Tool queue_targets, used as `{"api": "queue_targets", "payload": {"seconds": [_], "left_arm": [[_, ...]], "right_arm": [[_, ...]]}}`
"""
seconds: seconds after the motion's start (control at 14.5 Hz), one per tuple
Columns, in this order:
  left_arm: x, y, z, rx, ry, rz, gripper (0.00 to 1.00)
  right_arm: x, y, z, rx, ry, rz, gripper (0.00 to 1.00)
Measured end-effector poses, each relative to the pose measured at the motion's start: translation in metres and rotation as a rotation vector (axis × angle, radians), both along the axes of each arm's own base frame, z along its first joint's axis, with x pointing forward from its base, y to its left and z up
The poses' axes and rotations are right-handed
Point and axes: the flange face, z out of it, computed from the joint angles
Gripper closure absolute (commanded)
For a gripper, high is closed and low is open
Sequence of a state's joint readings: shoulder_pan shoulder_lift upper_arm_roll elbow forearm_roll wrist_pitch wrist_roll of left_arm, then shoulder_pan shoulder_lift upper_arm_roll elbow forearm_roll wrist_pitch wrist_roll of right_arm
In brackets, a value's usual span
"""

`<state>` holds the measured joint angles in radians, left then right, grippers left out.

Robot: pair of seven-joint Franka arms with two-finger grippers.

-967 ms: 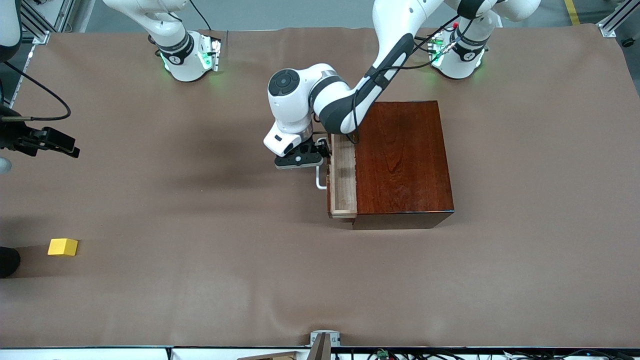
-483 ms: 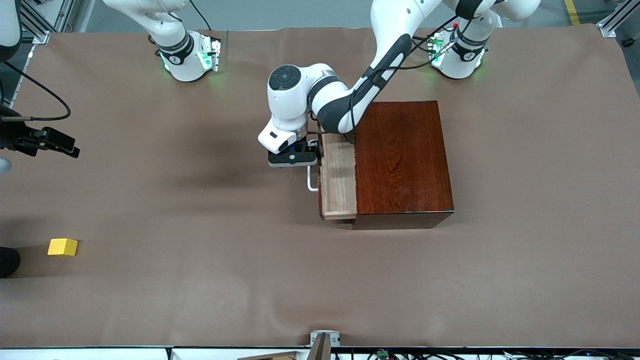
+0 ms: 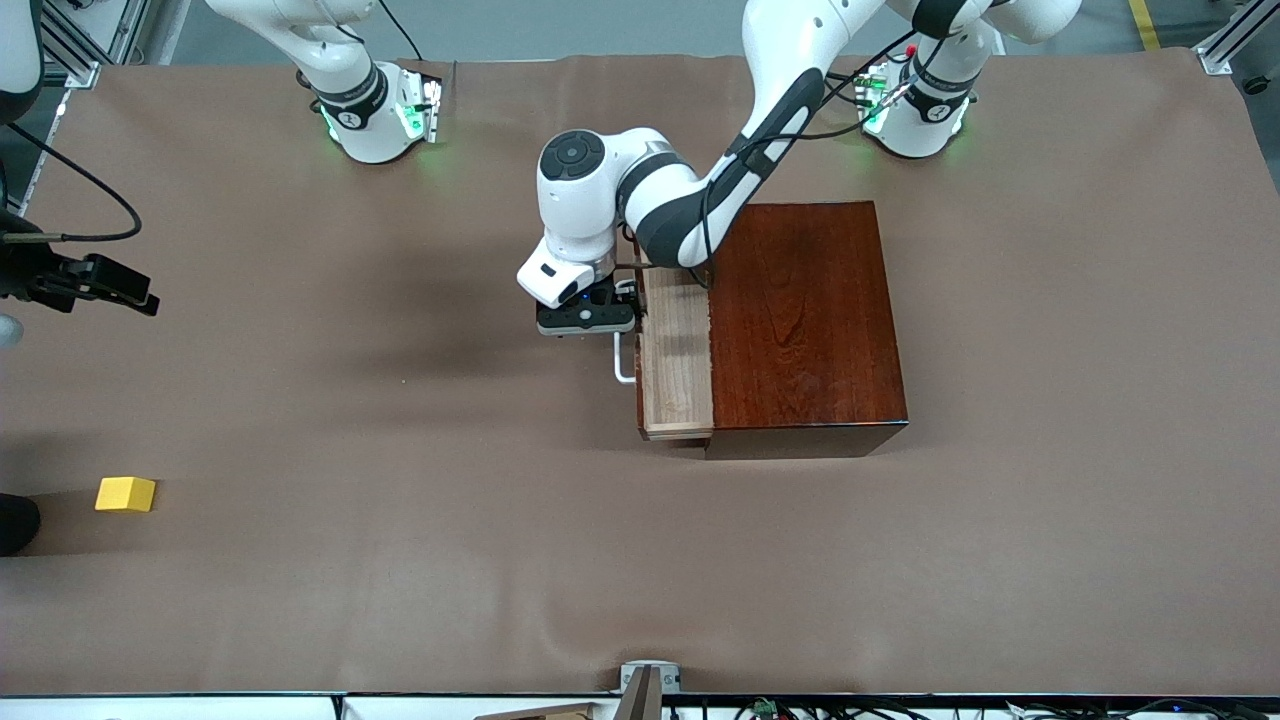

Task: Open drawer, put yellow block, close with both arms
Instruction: 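Pull the drawer open with the left gripper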

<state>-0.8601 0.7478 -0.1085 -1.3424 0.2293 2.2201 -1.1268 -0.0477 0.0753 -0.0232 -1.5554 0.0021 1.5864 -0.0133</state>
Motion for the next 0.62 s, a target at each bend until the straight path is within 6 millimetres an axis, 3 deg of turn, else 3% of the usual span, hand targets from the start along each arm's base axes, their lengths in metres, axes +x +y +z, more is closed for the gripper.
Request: {"api": "queue_targets", "payload": {"seconds": [0.41, 0.62], "left_arm": [[-0.001, -0.001, 0.0, 0.0, 0.0, -0.006, 0.0], [-0.014, -0.025, 0.006, -0.121, -0.055, -0.047, 0.0]], "right_arm": [[0.0, 0.0, 0.0, 0.0, 0.0, 0.0, 0.0], [0.0, 0.0, 0.0, 0.0, 0.0, 0.0, 0.0]]}}
